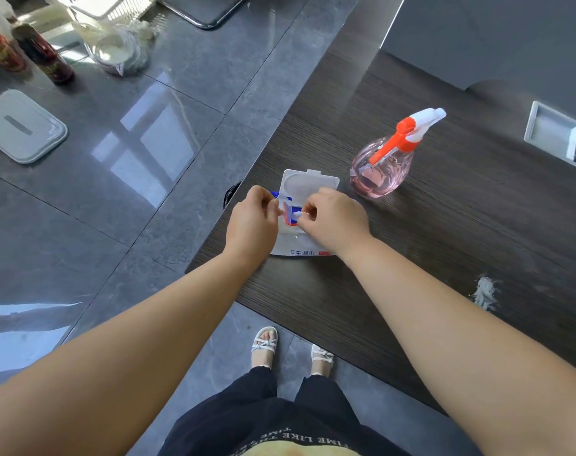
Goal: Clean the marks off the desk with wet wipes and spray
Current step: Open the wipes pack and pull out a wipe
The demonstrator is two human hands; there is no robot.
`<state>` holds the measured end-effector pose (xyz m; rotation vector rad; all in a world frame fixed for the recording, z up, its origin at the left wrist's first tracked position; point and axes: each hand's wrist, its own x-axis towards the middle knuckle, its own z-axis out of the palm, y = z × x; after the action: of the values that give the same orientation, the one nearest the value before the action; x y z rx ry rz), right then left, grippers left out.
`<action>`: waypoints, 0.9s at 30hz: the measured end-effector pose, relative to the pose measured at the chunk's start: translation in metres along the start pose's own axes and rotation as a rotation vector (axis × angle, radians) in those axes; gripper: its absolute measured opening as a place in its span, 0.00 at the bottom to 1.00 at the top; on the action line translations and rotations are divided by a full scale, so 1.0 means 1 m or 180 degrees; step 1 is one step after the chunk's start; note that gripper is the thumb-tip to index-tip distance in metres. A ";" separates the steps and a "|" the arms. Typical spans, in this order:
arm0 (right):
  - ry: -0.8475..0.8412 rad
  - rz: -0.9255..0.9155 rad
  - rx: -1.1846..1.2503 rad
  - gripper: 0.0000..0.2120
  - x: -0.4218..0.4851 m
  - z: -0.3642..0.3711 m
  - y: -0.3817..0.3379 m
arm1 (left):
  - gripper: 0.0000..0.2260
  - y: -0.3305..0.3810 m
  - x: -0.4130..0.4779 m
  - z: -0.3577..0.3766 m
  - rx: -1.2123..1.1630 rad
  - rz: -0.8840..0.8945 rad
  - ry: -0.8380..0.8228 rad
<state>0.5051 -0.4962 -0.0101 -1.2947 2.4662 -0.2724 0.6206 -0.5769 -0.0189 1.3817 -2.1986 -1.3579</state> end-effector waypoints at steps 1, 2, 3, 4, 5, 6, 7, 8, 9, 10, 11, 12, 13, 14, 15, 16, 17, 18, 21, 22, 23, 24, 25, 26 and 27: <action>0.0011 -0.0212 -0.0151 0.10 -0.001 0.000 0.001 | 0.05 -0.001 0.001 0.000 0.0022 -0.0008 -0.0002; 0.0009 -0.0401 -0.0298 0.10 -0.001 0.000 0.002 | 0.05 -0.001 0.001 0.000 0.0035 -0.0002 -0.0005; -0.0002 -0.0536 -0.0398 0.10 -0.002 -0.001 0.003 | 0.05 -0.001 0.002 0.000 0.0047 0.0015 -0.0007; -0.0021 -0.0596 -0.0412 0.09 -0.002 0.000 0.004 | 0.04 -0.002 0.002 0.000 0.0059 0.0041 -0.0008; -0.0048 -0.0577 -0.0324 0.07 -0.003 0.000 0.006 | 0.04 -0.002 0.002 0.000 0.0066 0.0073 -0.0009; -0.0096 -0.0483 -0.0146 0.05 -0.003 0.001 0.008 | 0.04 -0.002 0.002 0.000 0.0069 0.0108 -0.0010; -0.0158 -0.0336 0.0095 0.05 -0.002 0.002 0.010 | 0.03 -0.002 0.001 0.000 0.0071 0.0145 -0.0011; -0.0224 -0.0168 0.0365 0.07 -0.001 0.003 0.012 | 0.03 -0.002 0.001 0.000 0.0080 0.0179 -0.0009; -0.0278 -0.0010 0.0617 0.08 0.000 0.004 0.013 | 0.03 -0.002 0.000 0.000 0.0101 0.0207 0.0001; -0.0317 0.0118 0.0813 0.09 0.001 0.005 0.014 | 0.04 -0.003 0.000 0.000 0.0134 0.0227 0.0014; -0.0347 0.0213 0.0936 0.09 0.001 0.005 0.014 | 0.05 -0.003 -0.001 -0.001 0.0173 0.0243 0.0027; -0.0375 0.0287 0.1022 0.09 0.000 0.005 0.014 | 0.05 -0.003 -0.001 -0.001 0.0209 0.0257 0.0034; -0.0396 0.0355 0.1112 0.08 -0.001 0.005 0.013 | 0.06 -0.004 -0.001 -0.001 0.0242 0.0266 0.0041; -0.0416 0.0430 0.1231 0.09 -0.001 0.005 0.013 | 0.06 -0.005 -0.001 -0.002 0.0265 0.0265 0.0047; -0.0442 0.0516 0.1379 0.09 -0.002 0.005 0.013 | 0.06 -0.005 -0.001 -0.002 0.0272 0.0257 0.0049; -0.0472 0.0595 0.1529 0.10 -0.003 0.004 0.014 | 0.06 -0.006 -0.001 -0.003 0.0269 0.0250 0.0046; -0.0497 0.0636 0.1615 0.09 -0.004 0.004 0.014 | 0.06 -0.006 -0.001 -0.003 0.0261 0.0244 0.0031; -0.0498 0.0610 0.1595 0.09 -0.005 0.005 0.014 | 0.06 -0.006 -0.001 -0.004 0.0251 0.0237 -0.0001; -0.0414 0.0207 0.0955 0.07 -0.009 0.003 0.012 | 0.06 -0.005 -0.005 -0.004 0.0196 0.0252 -0.0090; -0.0359 0.0030 0.0694 0.12 -0.010 0.003 0.011 | 0.05 -0.005 -0.006 -0.004 0.0183 0.0279 -0.0091; -0.0276 -0.0135 0.0464 0.15 -0.010 0.002 0.010 | 0.05 -0.005 -0.008 -0.003 0.0174 0.0305 -0.0089; -0.0177 -0.0276 0.0241 0.16 -0.010 0.002 0.008 | 0.05 -0.004 -0.009 -0.003 0.0168 0.0319 -0.0089; -0.0069 -0.0403 0.0049 0.15 -0.009 0.002 0.007 | 0.05 -0.005 -0.009 -0.003 0.0163 0.0323 -0.0086; -0.0006 -0.0495 -0.0092 0.12 -0.008 0.002 0.006 | 0.05 -0.006 -0.009 -0.003 0.0161 0.0313 -0.0078; 0.0036 -0.0531 -0.0150 0.11 -0.007 0.002 0.006 | 0.05 -0.006 -0.009 -0.003 0.0152 0.0295 -0.0062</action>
<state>0.5052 -0.4872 -0.0126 -1.5254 2.3902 -0.2645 0.6311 -0.5720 -0.0193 1.2702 -2.2912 -1.3007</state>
